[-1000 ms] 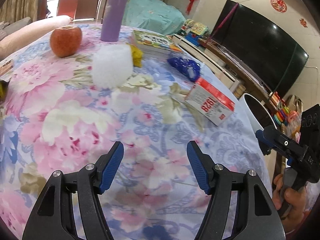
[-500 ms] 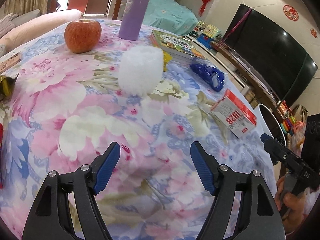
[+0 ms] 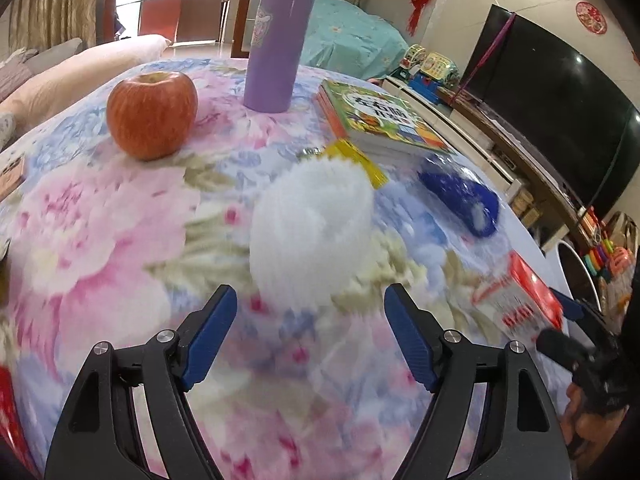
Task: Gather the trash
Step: 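Grasp the red juice carton with the right tool while the left tool grasps the white foam block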
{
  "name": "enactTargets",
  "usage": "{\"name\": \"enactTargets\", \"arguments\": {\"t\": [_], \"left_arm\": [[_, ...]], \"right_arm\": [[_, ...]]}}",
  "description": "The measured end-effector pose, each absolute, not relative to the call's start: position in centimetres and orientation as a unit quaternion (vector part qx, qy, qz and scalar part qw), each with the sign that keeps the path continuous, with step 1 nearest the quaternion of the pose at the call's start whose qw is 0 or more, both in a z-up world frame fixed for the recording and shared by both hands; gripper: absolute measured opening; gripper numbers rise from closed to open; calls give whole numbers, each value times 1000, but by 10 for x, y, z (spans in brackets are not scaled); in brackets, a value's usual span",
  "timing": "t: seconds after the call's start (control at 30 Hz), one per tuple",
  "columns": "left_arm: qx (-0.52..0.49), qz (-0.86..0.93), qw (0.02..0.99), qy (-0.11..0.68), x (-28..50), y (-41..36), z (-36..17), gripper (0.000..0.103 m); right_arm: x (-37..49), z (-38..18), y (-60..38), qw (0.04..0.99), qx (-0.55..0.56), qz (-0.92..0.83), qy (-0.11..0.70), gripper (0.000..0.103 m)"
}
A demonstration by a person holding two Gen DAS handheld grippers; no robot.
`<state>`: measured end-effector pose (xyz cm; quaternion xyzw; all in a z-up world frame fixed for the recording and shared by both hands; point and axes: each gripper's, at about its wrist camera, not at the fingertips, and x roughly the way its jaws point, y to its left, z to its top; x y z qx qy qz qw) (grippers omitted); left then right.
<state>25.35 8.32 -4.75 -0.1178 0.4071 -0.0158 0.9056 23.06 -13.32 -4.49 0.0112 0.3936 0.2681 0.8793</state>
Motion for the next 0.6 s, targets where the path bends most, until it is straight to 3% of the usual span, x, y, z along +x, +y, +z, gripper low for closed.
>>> {"name": "enactTargets", "arguments": {"t": [0.13,0.23,0.27,0.33,0.37,0.43,0.6], "left_arm": [[-121,-15,905,407,268,86,-52,79],[-122,-27,908,400,271,85,-52,78],[-121,-30,909,398,271,83,-52,76],[-117,-43,910,396,273,80,-51,51],[-114,-50,909,399,274,77,-51,46],[-105,-57,909,399,274,73,-51,26],[-93,-71,910,398,260,61,-47,23]], "right_arm": [[240,-49,-124,879,0,267,394,91],[245,-52,-121,877,5,266,401,72],[246,-53,-120,875,7,265,405,61],[246,-55,-120,873,11,263,411,45],[247,-56,-121,872,14,261,413,37],[244,-57,-124,872,21,258,415,34],[230,-53,-134,874,40,256,410,31]]}}
